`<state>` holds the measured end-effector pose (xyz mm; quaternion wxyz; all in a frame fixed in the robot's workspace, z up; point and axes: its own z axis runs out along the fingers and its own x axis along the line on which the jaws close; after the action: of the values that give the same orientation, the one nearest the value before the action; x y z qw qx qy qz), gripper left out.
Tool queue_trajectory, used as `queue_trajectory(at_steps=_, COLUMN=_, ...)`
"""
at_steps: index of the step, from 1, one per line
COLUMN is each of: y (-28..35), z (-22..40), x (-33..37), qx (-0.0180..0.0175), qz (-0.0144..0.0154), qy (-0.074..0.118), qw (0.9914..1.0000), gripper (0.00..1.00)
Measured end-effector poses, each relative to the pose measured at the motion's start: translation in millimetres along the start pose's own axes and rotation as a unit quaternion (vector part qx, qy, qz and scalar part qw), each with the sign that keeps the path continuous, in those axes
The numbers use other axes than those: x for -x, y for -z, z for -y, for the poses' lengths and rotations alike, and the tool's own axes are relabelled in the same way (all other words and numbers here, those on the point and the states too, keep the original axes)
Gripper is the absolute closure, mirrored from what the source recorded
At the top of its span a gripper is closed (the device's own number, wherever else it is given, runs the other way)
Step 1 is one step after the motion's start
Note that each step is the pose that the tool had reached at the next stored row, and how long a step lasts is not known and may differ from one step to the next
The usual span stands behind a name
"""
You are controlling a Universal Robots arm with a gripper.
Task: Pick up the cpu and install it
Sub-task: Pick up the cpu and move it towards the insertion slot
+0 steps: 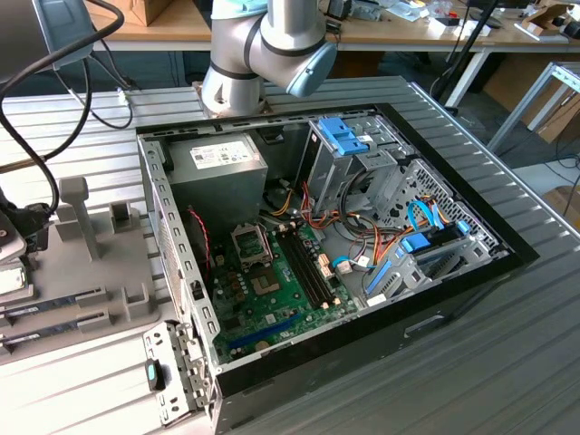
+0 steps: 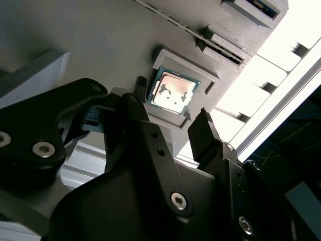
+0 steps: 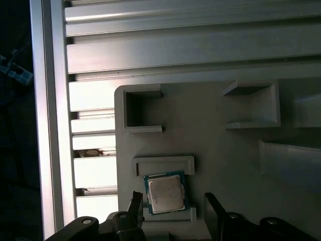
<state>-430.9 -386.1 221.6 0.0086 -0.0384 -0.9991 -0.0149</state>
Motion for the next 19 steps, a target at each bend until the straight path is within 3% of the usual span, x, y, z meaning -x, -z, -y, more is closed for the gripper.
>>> queue_trajectory(at_steps=6, y=0.0, z=0.0, x=-0.3, qx=0.0000, qz=0.0000, qy=0.000, qw=1.00000, gripper=0.40)
queue_trajectory(at_steps=11, y=-0.4, z=0.5, x=-6.5, qx=0.0000, qz=0.0000, qy=0.000, qw=1.00000, gripper=0.40)
queue_trajectory(at_steps=19, y=-6.1, z=0.8, x=-8.5, qx=0.0000, qz=0.0000, qy=0.000, qw=1.00000, gripper=0.40)
